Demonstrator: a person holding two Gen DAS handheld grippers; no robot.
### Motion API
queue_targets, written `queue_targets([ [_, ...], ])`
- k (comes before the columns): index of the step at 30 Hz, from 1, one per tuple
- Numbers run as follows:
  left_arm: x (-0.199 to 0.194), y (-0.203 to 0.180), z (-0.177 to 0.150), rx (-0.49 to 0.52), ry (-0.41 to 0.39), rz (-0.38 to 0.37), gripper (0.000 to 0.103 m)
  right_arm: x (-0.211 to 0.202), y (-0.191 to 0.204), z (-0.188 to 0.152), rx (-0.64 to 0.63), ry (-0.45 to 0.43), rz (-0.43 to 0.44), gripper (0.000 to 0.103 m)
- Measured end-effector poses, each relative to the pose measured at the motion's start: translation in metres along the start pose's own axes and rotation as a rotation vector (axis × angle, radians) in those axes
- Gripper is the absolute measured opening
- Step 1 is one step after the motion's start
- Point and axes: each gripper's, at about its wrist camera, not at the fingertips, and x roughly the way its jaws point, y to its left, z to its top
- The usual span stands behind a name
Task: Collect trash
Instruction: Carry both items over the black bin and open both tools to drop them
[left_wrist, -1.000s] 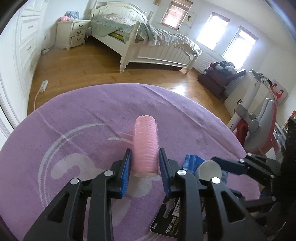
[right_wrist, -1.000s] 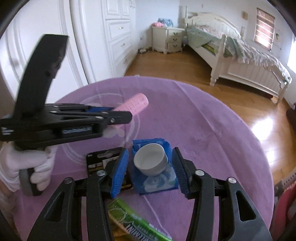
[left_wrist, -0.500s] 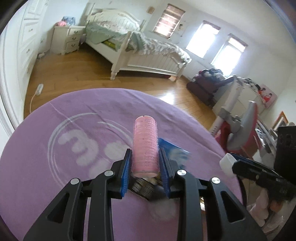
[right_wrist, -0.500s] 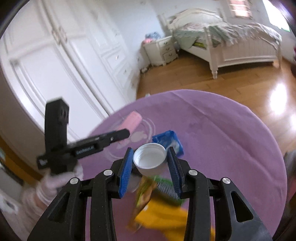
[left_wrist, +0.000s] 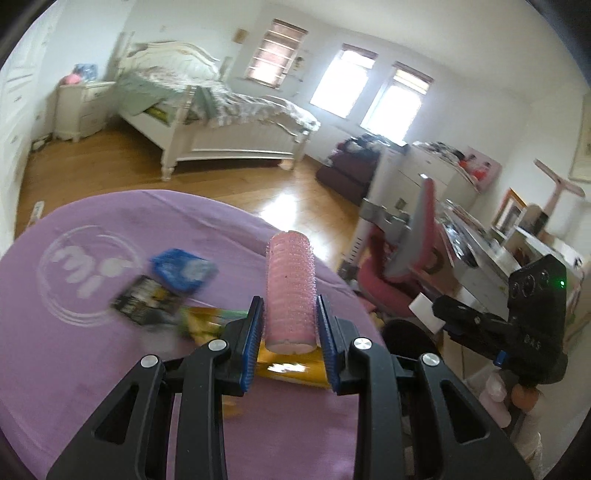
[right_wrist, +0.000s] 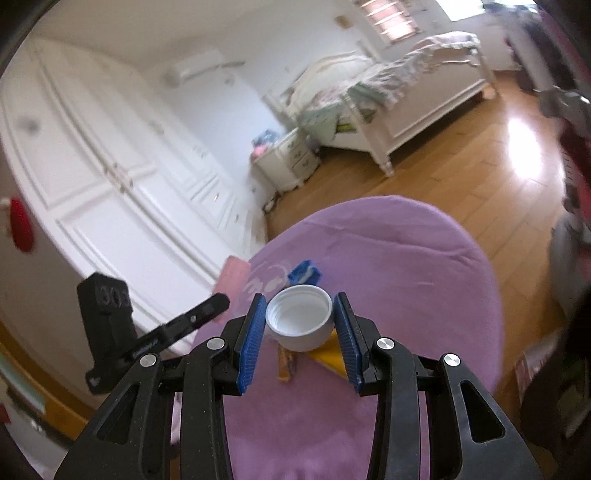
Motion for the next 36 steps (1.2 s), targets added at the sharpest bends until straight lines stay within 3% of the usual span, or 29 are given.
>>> queue_targets([
  [17,0.086,-0.164,-0.046,0.255,0.168,-0.217,0.029,-0.151,-0.113,-0.049,0.208,-0.197,-0.137,0.039],
  [28,0.145,-0.219,-0.072,0.357,0.302,-0.3,0.029,-0.206,-0.191,-0.073,0.351,-0.291,-0.241,0.039],
  [36,0.19,-0.239,-0.093,0.436,0.413,-0.311,0.029,-0.214,-0.24,-0.085,0.458,-0.303,-0.275,0.039],
])
